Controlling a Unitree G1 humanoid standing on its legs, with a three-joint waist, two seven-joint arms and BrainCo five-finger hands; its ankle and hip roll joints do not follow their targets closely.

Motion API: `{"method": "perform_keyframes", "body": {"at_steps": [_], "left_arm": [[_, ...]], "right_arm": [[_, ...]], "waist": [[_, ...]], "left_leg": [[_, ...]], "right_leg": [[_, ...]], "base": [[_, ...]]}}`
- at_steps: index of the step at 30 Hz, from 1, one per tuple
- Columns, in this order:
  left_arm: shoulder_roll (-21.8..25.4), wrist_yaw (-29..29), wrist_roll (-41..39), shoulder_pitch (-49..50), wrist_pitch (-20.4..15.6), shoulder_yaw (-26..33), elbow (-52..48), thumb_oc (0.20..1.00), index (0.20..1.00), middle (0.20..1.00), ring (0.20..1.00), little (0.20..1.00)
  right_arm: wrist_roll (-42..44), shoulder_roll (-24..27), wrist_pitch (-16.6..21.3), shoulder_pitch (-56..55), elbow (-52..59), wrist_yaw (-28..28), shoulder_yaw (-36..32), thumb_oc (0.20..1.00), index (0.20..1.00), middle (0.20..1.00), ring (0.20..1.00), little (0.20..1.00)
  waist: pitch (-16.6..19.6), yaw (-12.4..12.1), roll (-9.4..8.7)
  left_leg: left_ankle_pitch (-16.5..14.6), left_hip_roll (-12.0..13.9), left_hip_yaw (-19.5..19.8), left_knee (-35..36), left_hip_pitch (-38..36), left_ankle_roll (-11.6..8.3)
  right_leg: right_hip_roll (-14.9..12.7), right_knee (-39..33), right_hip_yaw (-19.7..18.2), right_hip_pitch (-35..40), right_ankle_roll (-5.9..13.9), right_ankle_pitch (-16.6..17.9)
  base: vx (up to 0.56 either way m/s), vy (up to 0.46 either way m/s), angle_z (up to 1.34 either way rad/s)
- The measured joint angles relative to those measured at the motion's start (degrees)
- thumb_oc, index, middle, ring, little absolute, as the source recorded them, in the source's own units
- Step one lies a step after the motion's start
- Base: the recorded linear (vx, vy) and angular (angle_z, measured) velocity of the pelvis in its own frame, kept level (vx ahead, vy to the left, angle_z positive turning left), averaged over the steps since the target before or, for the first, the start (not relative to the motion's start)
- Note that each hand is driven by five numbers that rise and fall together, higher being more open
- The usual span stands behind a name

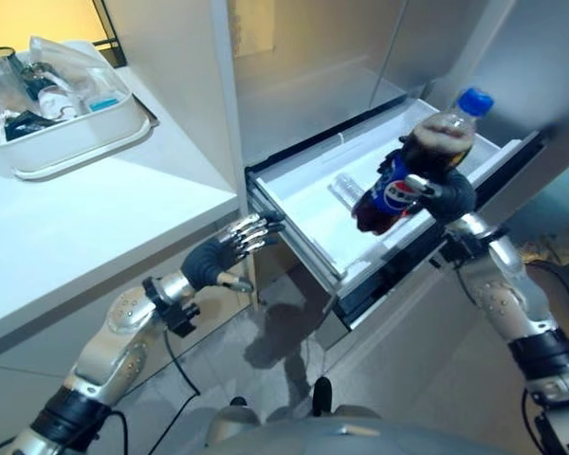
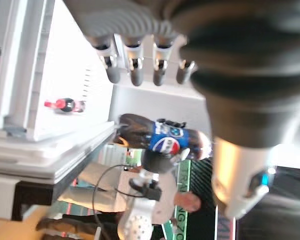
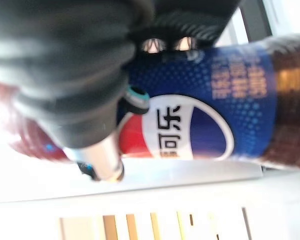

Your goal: Take the drinks into the refrigerator

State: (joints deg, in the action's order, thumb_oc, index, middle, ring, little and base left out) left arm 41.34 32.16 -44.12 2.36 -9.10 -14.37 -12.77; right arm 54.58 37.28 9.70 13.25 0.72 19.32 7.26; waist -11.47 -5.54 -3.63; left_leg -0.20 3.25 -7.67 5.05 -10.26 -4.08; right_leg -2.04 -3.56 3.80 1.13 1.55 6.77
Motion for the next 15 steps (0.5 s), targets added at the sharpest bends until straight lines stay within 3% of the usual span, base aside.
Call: {"method": "perform_keyframes", "body": {"at_steps": [9, 15], "left_arm": [[0.04, 0.99, -1.96, 0.28, 0.99, 0.02, -2.07, 1.0, 1.0, 1.0, 1.0, 1.0], [0.42, 1.81, -4.23, 0.24, 1.25, -0.26, -2.09, 1.0, 1.0, 1.0, 1.0, 1.0]], "right_arm": [[-4.38, 0.49, 0.32, 0.12, -2.42, -0.57, 0.01, 0.2, 0.2, 0.2, 0.2, 0.2], [-9.12, 5.34, 0.66, 6.14, -11.46, -1.8, 3.41, 0.2, 0.2, 0.2, 0.2, 0.2]], "waist": [[-0.02, -0.26, -0.01], [-0.38, -0.42, 0.06]], "left_leg": [[-0.01, -0.07, 0.13, 0.0, 0.62, 0.04], [0.0, -0.14, 0.08, 0.01, 1.02, 0.06]], "right_leg": [[-0.05, -0.45, -0.01, -0.31, 0.1, 0.18], [-0.08, -1.21, -0.05, -0.41, 0.12, 0.63]], "base": [[0.0, 0.0, 0.0], [-0.01, -0.003, 0.0]]}}
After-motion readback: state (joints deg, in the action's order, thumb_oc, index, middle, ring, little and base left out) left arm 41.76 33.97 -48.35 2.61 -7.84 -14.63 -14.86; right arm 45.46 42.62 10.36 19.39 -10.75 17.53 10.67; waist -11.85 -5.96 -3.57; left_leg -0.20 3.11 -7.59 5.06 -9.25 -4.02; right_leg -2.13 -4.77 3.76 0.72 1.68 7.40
